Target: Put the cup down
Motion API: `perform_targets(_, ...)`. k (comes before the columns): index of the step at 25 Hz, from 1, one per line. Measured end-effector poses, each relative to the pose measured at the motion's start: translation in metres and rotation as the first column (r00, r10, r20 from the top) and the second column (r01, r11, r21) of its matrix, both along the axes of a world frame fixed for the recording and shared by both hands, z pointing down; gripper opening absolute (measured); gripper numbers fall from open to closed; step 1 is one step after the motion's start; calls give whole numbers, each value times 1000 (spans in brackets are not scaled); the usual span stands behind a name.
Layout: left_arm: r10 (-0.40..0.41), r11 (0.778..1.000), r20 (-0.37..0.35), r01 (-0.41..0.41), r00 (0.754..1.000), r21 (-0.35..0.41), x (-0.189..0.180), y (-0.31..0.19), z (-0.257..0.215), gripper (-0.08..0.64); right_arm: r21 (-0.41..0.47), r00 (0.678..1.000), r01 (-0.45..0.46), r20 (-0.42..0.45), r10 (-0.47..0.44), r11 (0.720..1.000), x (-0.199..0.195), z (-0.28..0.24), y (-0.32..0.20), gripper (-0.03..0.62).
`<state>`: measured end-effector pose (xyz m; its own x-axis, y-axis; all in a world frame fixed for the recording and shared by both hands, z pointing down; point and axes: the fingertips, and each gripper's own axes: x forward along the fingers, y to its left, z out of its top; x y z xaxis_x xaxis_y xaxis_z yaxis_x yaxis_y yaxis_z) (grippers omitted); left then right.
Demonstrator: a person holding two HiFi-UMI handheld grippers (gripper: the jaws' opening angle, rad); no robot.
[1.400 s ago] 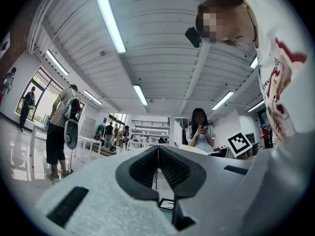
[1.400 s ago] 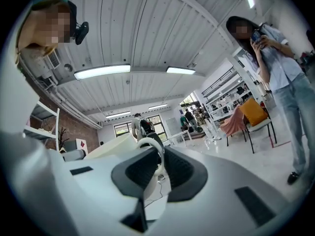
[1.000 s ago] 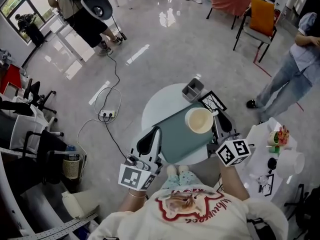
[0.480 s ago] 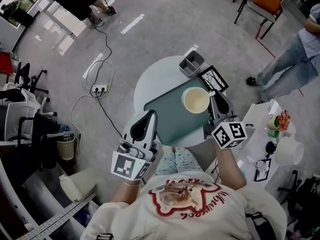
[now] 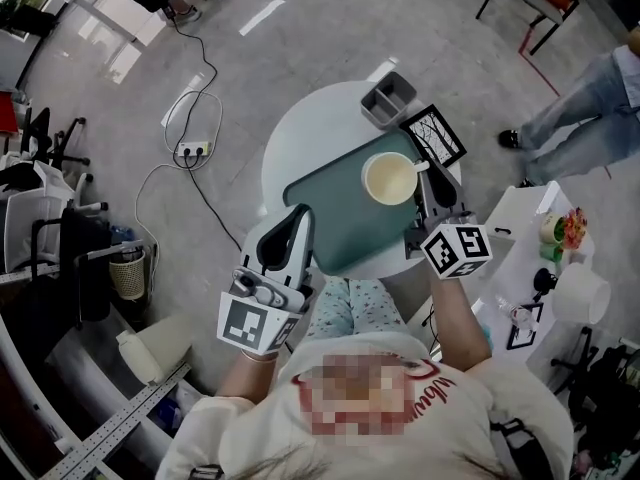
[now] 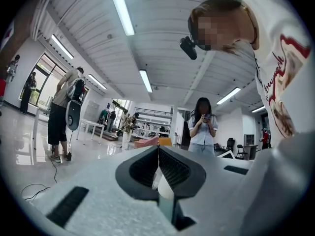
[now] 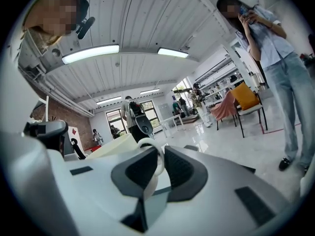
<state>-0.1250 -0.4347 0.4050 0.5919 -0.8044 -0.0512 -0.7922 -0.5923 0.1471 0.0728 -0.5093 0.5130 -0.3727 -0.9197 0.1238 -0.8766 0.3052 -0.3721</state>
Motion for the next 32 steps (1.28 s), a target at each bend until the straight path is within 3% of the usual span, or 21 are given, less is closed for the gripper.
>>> perform_targets(12,-21,999,-4,21,1000,-50,-5,3,24,15,-94,997,-68,17,70,993,16,61,-10,48)
perform_targets(32,-91,993,-3,90,996,-82,-28,18,36,16,-174,999,-40,-24,36,984,-1,114,-26,48)
